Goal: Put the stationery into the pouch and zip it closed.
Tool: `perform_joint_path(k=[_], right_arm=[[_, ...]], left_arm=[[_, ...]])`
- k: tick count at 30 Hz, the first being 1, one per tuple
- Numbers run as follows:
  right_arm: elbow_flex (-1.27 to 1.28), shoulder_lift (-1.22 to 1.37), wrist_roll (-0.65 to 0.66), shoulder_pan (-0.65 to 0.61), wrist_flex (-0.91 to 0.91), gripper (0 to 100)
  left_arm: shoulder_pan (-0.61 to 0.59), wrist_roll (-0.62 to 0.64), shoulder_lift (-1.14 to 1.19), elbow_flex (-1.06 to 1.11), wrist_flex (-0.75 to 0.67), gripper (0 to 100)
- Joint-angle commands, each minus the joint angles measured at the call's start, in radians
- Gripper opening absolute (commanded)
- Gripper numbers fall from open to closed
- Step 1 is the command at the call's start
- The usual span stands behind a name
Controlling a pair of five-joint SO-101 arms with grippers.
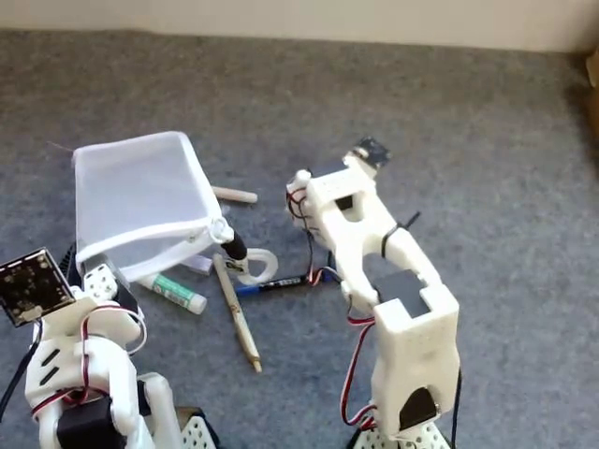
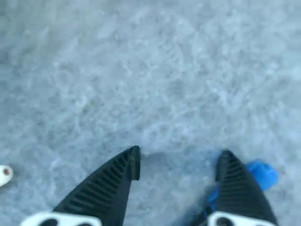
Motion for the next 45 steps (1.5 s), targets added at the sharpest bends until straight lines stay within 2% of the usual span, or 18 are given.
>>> perform_joint_path(k=[1,10,22,26,29,35,45], right_arm=[[-0.051,-0.005,-0.005,0.008,-0.002,14.9],[-0.116,-0.012,0.133,0.008,0.007,3.3],[-0.349,-0.013,0.157,0.002,0.384,3.0],[-0.424,-0.012,0.16,-0.033,0.504,3.0],[-0.444,-0.012,0.21,-0.065,0.568,2.6],[-0.438,-0.012,0.285,-0.087,0.633,1.9],[-0.418,-0.073,0.281,-0.041,0.651,0.5]], left_arm=[[-0.015,0.008,-0.01,-0.008,-0.028,1],[-0.015,0.006,-0.012,-0.008,-0.028,1],[-0.015,0.006,-0.012,-0.008,-0.026,1],[-0.015,0.006,-0.012,-0.007,-0.026,1],[-0.015,0.006,-0.012,-0.007,-0.026,1],[-0.015,0.006,-0.012,0.002,-0.026,1],[-0.015,0.006,-0.012,0.007,-0.026,1]])
